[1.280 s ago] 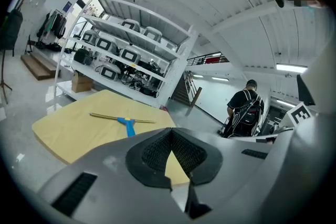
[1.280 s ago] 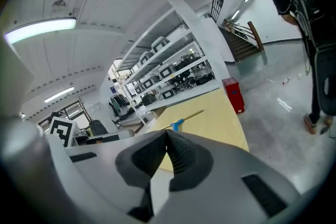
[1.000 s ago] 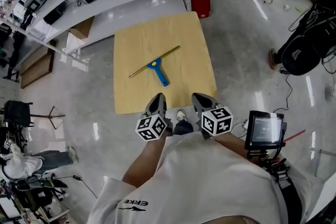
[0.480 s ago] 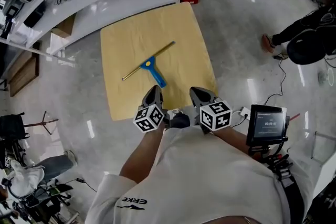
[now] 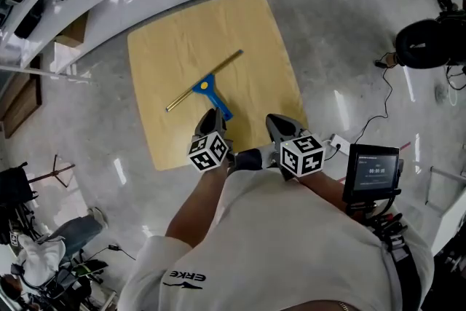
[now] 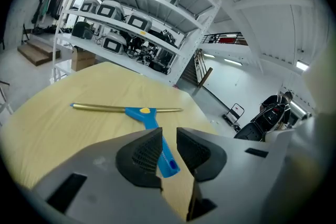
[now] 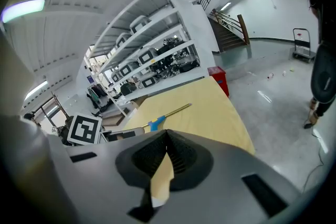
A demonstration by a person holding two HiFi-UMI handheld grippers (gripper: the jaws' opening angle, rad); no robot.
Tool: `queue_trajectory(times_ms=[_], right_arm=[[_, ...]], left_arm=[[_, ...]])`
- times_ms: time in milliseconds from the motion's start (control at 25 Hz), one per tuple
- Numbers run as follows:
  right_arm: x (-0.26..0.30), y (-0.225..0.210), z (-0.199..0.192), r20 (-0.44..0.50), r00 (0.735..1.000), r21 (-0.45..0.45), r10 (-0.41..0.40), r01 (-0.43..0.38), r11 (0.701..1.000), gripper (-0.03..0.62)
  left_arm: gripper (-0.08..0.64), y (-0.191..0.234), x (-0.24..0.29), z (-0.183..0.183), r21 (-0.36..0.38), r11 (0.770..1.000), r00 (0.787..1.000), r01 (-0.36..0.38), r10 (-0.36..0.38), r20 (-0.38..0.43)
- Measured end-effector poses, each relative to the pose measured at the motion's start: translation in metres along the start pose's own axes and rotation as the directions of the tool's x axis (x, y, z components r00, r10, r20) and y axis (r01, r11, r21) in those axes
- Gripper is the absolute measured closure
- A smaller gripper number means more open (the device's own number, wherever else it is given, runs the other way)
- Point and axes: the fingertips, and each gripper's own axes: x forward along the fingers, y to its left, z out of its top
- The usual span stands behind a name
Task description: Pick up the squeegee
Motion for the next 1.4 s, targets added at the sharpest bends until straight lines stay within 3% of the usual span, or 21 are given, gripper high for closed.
queue_trajectory(times_ms=[200, 400, 1040, 1400], right_arm=[[-0.003, -0.003, -0.002, -0.016, 1.000, 0.012, -0.021, 0.021, 1.000, 0.589], [-0.004, -0.014, 0.001, -0.018, 0.998, 0.028, -0.057, 0.057, 0.998, 0.589], [-0.006, -0.034, 0.012, 0.008, 0.991, 0.065, -0.130, 0.129, 0.989, 0.589], [-0.004, -0.031, 0.014, 0.008, 0.992, 0.057, -0.123, 0.122, 0.991, 0.589]], left_arm=[[0.400, 0.001, 0.011, -0.008, -0.002, 1.000, 0.998, -0.018, 0.018, -0.056], [0.321, 0.010, 0.028, -0.014, 0.021, 0.997, 0.990, -0.080, 0.082, -0.116], [0.321, 0.026, 0.068, -0.020, 0.085, 0.977, 0.957, -0.194, 0.207, -0.204], [0.361, 0.031, 0.064, -0.022, 0.113, 0.974, 0.948, -0.199, 0.220, -0.229]])
